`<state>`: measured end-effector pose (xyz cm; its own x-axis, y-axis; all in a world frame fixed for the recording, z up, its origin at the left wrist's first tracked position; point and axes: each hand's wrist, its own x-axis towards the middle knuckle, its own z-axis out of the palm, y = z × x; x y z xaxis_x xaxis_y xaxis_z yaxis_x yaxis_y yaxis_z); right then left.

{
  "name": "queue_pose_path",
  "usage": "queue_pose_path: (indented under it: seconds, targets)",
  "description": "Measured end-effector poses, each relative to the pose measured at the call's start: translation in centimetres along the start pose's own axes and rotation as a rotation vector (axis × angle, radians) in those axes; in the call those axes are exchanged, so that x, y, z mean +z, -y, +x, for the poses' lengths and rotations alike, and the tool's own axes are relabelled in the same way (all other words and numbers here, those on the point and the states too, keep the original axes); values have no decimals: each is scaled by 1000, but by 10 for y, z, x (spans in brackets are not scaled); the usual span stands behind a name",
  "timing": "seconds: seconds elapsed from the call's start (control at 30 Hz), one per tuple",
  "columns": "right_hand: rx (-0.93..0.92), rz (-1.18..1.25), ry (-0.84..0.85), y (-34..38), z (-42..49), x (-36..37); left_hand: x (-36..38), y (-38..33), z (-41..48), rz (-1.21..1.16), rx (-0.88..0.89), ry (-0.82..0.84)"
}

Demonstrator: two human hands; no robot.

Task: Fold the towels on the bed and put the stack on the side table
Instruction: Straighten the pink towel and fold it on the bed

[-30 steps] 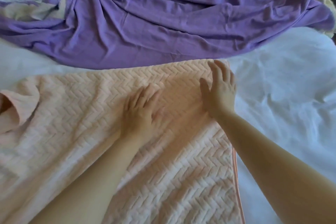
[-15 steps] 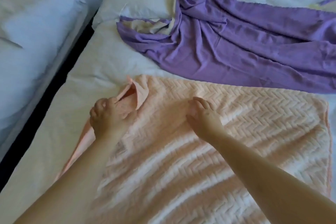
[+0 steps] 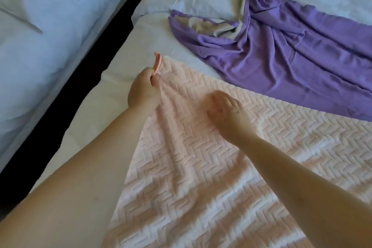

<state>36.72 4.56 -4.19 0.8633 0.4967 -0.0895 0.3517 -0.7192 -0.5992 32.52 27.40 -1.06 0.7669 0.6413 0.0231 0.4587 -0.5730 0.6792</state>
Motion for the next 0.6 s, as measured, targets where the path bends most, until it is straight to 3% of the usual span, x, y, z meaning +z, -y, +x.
queue_pose_path:
  seconds: [0.2,0.43,0.53,0.6]
  targets:
    - [-2,-81,-64,13,52,18,16,30,12,-144,-185,260]
    - [90,-169,6,18,104,22,35,16,43,-257,-115,85]
    - [50,-198,-207,22,116,22,36,12,53,-306,19,-22]
    - [35,-240,-297,23,120,23,37,18,54,-283,36,1]
